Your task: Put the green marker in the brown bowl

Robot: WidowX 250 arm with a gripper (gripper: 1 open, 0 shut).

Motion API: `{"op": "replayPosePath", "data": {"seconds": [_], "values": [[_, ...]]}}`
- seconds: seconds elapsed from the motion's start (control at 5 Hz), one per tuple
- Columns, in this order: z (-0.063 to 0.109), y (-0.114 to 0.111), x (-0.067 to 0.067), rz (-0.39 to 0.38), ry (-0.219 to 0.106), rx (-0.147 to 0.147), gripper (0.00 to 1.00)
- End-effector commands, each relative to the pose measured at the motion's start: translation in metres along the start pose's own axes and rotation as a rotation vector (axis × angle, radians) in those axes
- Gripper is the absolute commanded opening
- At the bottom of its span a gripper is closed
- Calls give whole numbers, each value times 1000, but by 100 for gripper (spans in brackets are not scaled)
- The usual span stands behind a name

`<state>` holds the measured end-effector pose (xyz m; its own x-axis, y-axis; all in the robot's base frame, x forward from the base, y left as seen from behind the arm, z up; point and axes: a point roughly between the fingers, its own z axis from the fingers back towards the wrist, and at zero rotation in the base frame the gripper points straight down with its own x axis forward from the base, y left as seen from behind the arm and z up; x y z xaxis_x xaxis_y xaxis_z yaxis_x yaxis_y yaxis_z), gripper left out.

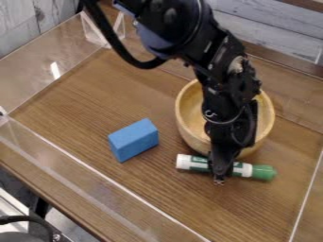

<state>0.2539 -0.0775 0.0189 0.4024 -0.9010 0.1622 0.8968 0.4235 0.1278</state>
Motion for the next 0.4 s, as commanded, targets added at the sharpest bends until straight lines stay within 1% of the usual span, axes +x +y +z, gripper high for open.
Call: {"op": "replayPosePath", "data": {"seconds": [0.0,0.2], "values": [[-14,-7,-7,-2,34,-38,0],[-14,-7,-6,-5,30,-37,0]]}}
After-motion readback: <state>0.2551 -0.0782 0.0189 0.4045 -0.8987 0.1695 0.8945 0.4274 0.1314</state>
